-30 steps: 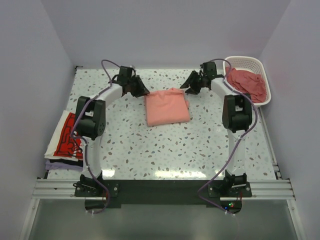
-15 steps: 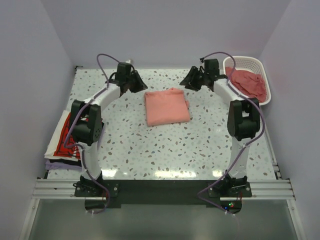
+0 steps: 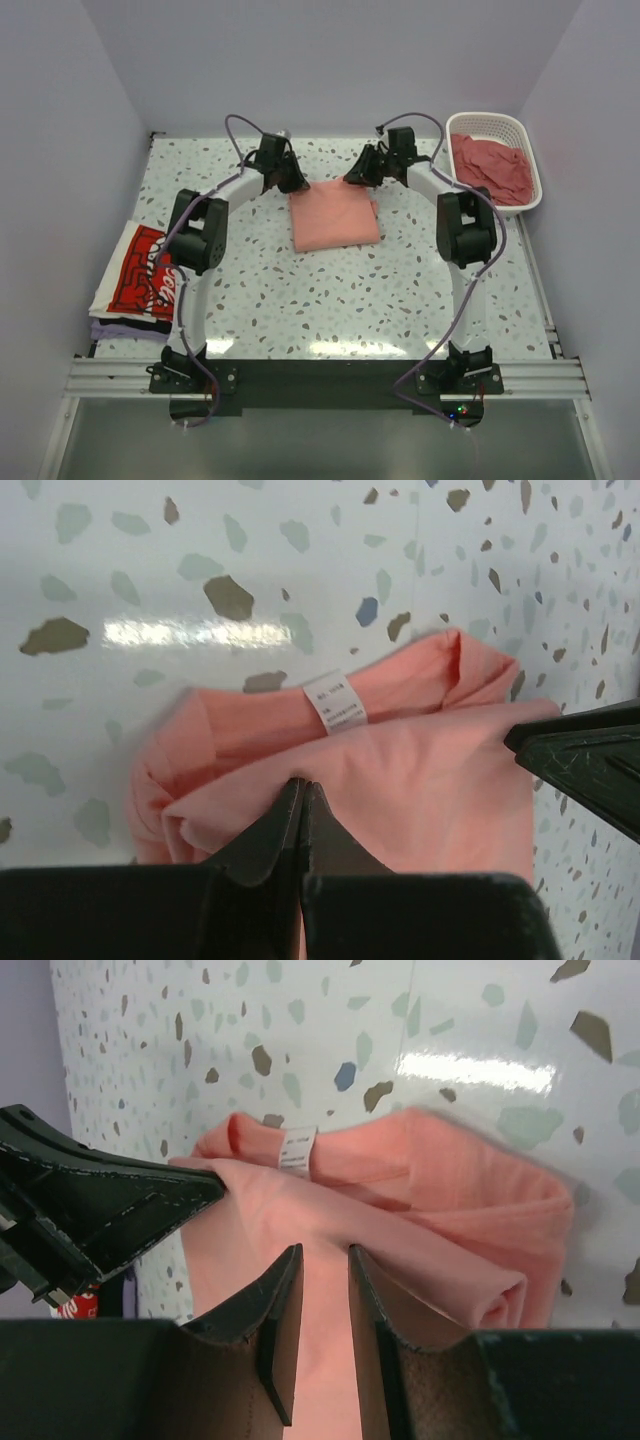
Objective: Fold and stack the t-shirts
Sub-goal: Fold the tshirt
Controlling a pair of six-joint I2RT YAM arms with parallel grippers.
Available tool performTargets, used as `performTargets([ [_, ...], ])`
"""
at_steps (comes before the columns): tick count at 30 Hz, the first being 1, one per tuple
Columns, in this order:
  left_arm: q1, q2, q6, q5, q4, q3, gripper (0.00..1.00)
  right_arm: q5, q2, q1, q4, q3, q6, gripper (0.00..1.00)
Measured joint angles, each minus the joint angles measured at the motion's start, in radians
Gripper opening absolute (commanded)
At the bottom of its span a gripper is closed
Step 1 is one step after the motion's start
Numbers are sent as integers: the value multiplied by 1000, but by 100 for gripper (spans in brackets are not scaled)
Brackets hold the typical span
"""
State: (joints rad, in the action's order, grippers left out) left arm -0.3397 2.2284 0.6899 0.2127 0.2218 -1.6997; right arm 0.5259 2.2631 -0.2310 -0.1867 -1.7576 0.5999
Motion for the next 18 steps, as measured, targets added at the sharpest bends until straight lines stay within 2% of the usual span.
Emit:
performTargets([
  [9,97,127,-4,11,5,-99,0,37,263,48,-42,-271,-1,31],
  [18,111,145,-13,23,5,-113,0,53,278,85,-61,-351,6,38],
])
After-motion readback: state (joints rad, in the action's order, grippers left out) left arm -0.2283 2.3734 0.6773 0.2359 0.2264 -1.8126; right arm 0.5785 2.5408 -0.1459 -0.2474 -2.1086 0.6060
